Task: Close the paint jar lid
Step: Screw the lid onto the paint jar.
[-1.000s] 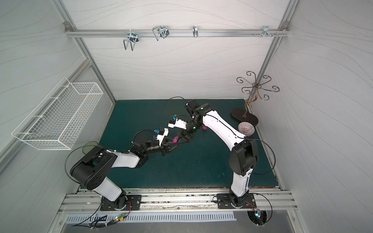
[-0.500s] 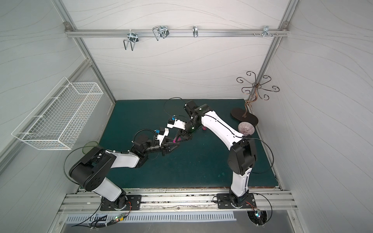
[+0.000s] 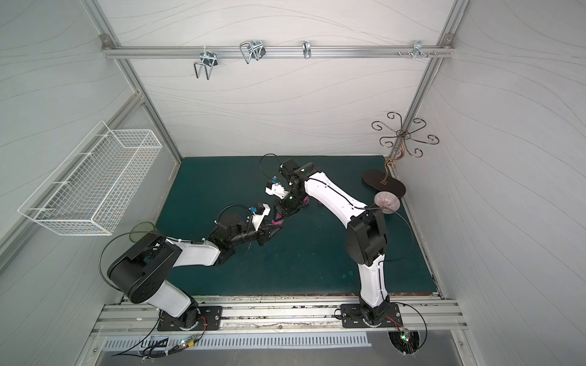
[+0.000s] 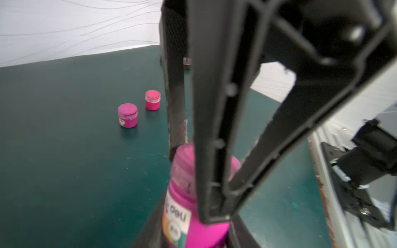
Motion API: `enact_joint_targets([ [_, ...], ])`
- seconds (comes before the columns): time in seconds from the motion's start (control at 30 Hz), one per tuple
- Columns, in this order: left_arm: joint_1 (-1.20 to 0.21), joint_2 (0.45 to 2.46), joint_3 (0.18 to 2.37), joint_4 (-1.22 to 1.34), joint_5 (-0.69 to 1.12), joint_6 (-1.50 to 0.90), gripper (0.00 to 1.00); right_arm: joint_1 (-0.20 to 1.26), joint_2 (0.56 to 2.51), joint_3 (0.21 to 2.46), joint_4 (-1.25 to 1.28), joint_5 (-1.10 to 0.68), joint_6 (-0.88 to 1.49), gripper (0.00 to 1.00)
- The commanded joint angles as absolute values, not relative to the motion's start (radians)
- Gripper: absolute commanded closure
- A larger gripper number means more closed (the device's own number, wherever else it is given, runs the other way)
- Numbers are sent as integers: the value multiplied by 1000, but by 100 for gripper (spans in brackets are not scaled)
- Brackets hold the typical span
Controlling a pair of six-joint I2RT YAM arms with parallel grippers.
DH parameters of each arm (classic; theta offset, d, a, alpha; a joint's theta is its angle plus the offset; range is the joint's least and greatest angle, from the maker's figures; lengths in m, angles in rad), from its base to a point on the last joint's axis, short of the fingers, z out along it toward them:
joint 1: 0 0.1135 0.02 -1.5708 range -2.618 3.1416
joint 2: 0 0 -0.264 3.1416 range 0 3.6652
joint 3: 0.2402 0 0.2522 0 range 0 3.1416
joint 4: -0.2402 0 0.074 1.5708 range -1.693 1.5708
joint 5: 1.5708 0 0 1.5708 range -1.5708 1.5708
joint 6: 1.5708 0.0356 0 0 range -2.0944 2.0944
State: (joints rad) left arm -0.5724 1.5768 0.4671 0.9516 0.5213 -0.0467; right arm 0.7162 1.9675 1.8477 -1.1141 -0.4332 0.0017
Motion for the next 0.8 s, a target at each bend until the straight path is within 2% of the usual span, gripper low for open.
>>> enact_joint_targets([
  [0.0, -600, 1535, 515, 1141, 452, 23, 97, 772, 1979, 1841, -1042, -473, 209, 68],
  [0.03, -600, 1529, 518, 1126, 457, 22, 98, 772, 1977, 1841, -1036, -469, 214, 66],
  [0.1, -600, 1515, 515, 1102, 462, 18, 99, 772, 1966, 1850, -1050, -461, 189, 52],
  [0.13, -599, 1508, 513, 1092, 469, 17, 99, 770, 1955, 1853, -1060, -438, 173, 51],
  [0.2, -598, 1498, 506, 1073, 488, 11, 100, 767, 1920, 1853, -1076, -384, 126, 39],
  [0.3, -588, 1501, 497, 1080, 539, -29, 100, 747, 1869, 1829, -1097, -408, 21, 29],
  [0.53, -584, 1529, 488, 1128, 630, -104, 100, 679, 1784, 1785, -1135, -485, -138, 21],
  [0.77, -565, 1539, 495, 1152, 729, -183, 100, 632, 1705, 1749, -1168, -585, -327, 19],
])
